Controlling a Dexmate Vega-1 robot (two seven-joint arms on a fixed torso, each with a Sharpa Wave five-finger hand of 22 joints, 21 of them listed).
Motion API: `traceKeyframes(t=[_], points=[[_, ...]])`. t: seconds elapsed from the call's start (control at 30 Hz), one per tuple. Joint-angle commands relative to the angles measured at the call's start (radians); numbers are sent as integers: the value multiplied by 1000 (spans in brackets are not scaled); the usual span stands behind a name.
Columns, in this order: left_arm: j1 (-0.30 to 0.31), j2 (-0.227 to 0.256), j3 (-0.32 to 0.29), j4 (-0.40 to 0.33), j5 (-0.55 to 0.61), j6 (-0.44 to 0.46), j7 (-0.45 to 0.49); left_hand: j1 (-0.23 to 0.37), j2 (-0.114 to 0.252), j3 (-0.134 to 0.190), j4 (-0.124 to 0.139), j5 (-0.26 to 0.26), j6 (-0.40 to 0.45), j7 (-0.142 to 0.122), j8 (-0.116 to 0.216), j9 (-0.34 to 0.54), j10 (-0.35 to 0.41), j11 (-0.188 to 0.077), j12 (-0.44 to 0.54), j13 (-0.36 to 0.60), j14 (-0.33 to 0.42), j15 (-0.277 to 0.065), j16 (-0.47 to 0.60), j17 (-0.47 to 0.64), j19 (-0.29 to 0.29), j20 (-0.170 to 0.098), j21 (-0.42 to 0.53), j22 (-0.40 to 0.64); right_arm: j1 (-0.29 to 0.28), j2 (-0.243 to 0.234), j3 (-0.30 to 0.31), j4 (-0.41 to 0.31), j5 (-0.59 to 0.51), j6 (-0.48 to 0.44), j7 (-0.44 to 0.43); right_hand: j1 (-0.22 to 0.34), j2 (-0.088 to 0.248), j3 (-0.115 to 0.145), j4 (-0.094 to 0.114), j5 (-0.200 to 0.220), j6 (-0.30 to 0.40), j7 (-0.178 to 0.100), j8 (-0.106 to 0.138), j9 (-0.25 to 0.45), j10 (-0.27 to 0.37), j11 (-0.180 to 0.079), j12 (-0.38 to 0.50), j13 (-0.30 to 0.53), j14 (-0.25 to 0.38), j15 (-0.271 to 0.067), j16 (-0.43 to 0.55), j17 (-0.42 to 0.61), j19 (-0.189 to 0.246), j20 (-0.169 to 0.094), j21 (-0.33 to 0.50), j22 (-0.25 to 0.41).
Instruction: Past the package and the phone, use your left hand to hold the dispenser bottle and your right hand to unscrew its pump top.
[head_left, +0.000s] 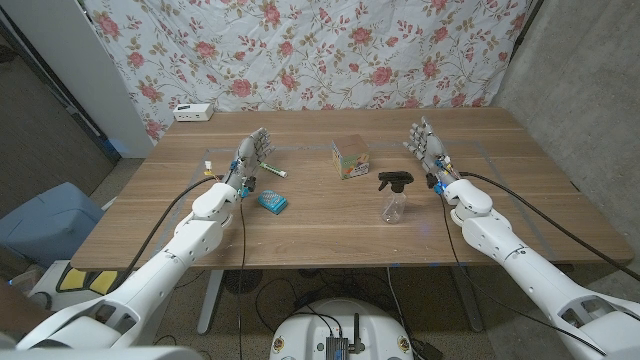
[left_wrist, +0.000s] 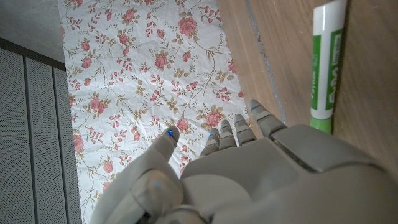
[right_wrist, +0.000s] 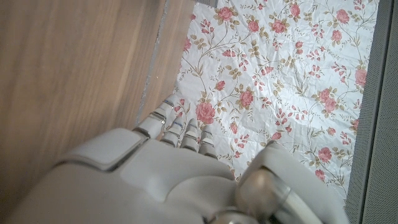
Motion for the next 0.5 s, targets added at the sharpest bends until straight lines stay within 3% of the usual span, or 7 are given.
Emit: traceKeyframes(t=[0.03,0.5], points=[[-14,9,0,15,18,-14,-5,11,-2,6,-4,5,0,7,7,1,0,6,4,3,3,8,6,3,8,-2,6,3,38,26,-14,60,-19,38,22,7,1,0,7,7,1,-6,5,4,9,1,9,1,1,-10,5,1,9,-29,4,4],[-48,11,27,-25,61,46,41,20,-5,8,-19,5,6,1,6,1,3,4,4,1,9,5,5,1,7,-5,5,2,26,-3,3,21,-25,15,-15,9,1,0,2,10,4,-12,8,3,13,-4,12,0,3,-16,8,-4,10,-34,6,4]])
